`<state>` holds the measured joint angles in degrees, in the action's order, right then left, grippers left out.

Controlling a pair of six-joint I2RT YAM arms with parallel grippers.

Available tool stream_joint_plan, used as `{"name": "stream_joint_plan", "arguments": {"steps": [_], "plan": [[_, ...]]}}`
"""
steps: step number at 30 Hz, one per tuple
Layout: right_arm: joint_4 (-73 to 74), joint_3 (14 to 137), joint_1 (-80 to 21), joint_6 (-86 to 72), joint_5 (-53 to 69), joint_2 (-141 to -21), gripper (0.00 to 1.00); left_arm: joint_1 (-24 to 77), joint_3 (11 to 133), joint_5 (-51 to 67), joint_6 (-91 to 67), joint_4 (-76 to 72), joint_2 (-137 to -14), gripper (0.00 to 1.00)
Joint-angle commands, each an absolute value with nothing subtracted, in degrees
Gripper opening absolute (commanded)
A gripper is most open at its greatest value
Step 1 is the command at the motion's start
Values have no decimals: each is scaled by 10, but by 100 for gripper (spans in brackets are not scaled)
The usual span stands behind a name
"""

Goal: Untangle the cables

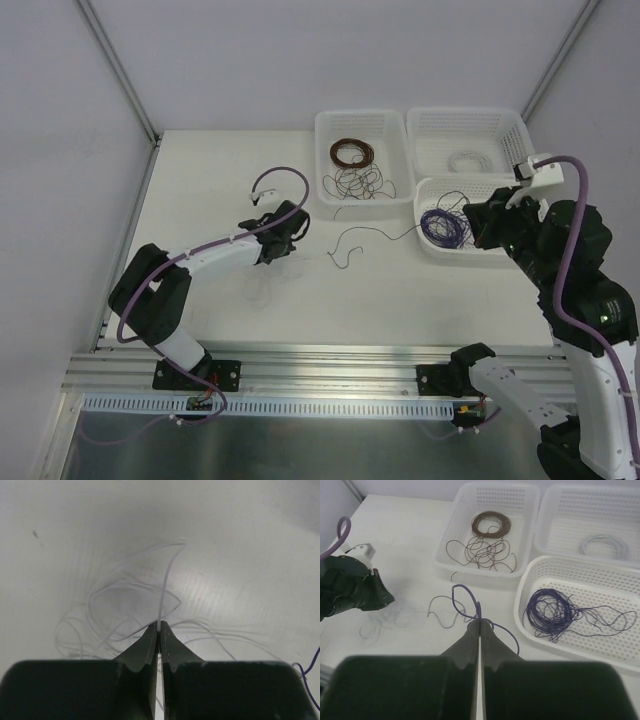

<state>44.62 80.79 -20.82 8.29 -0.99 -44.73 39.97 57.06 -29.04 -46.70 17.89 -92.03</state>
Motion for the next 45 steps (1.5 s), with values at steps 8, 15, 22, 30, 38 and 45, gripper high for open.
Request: {"name": "stream_joint_plan", "arguments": {"steps": [8,15,22,30,38,45], "plan": [[478,963,-205,154,-126,-440,1,315,519,-323,-404,234,-908,0],[447,1028,-205,168,-150,-439,1,299,521,-315,-392,240,-912,0],[391,1016,-205,173,-139,-473,1,299,528,-255,-382,241,-880,13],[310,982,-205,206,-218,-503,1,299,529,-145,-353,251,-739,62],[236,980,-203,258,-254,-555,1,299,530,-60,-303,271,-609,99],[215,1005,-191,263,-234,-599,1,298,509,-61,-259,304,-510,99]]}}
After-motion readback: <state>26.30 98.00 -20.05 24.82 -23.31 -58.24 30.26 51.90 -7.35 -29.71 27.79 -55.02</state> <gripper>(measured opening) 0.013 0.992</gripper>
